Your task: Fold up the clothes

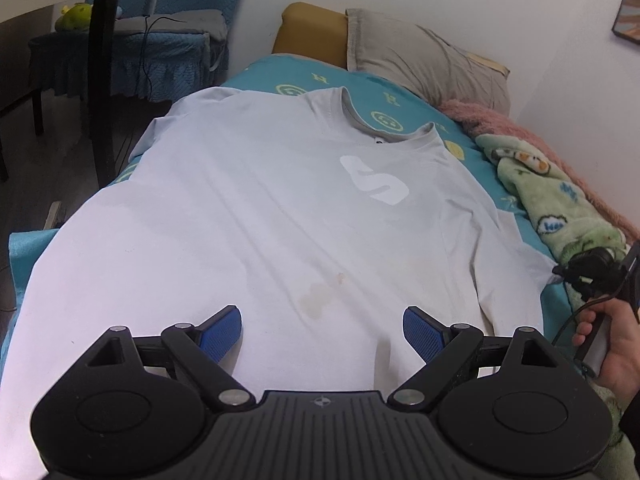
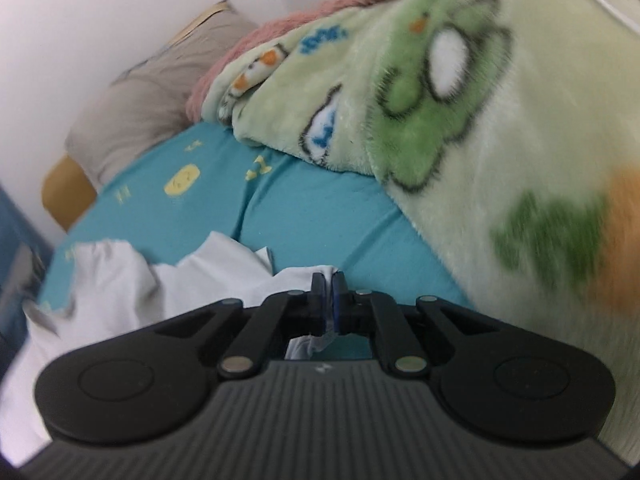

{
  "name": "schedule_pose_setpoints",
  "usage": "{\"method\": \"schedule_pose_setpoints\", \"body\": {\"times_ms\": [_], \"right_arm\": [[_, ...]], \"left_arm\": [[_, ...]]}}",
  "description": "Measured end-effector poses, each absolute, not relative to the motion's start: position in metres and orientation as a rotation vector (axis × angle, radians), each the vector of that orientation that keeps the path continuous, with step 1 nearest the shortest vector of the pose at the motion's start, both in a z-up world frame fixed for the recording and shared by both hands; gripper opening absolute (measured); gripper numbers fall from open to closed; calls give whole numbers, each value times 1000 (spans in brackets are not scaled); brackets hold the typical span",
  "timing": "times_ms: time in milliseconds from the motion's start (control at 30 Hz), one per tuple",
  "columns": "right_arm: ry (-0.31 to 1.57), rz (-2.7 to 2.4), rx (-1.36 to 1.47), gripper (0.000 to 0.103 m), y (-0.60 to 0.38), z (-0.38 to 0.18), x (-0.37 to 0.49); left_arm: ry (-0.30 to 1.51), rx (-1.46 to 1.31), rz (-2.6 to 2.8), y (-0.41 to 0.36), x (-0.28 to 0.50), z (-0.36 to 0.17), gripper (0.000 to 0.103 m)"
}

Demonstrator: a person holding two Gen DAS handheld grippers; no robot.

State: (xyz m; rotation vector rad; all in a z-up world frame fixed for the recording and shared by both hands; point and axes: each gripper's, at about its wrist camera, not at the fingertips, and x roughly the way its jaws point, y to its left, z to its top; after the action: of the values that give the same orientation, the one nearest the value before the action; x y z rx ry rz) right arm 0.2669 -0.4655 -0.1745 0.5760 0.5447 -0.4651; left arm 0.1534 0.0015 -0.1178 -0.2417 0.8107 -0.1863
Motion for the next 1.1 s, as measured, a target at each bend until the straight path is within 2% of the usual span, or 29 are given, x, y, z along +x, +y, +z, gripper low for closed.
{"method": "schedule_pose_setpoints", "body": {"times_ms": [67,133,167,200,233,267,500,633,700,900,933,967,1033,1067,1100], "right_arm": [[554,-439,575,11,-466,-171,266],[589,-406,608,18,-466,-164,261],[607,-390,618,41,-464,-161,257],[605,-372,619,71,-460,-154,248],[598,-353,616,82,-456,-148,239],[587,-333,611,86,-450,-139,226],[548,-201,623,84,-402,-78,113],[498,-142,636,84,-375,-47,40],[474,-113,642,85,-361,-32,4],[451,-95,683,86,-350,-43,-51],[443,-90,693,86,-351,-43,-53],[433,-84,701,86,-352,-43,-54],[431,-82,709,86,-354,-44,-51],[436,-80,710,86,-355,-45,-50],[443,-76,711,86,-355,-47,-49]], "left_arm": [[813,-227,-201,-3,152,-118,89],[815,-212,-216,-7,150,-119,89],[816,-206,-225,-9,149,-119,89],[816,-202,-239,-11,147,-118,89],[817,-198,-252,-13,145,-117,89],[817,-194,-267,-15,142,-116,89],[834,-154,-393,-27,112,-108,88],[892,-101,-543,-44,83,-111,84],[947,-92,-631,-54,70,-115,81],[1055,12,-711,-86,39,-140,65],[1044,36,-709,-89,36,-141,61],[1045,45,-718,-92,34,-141,45],[1046,63,-735,-98,32,-142,21],[1046,72,-743,-101,31,-141,12],[1041,86,-750,-105,32,-139,8]]}}
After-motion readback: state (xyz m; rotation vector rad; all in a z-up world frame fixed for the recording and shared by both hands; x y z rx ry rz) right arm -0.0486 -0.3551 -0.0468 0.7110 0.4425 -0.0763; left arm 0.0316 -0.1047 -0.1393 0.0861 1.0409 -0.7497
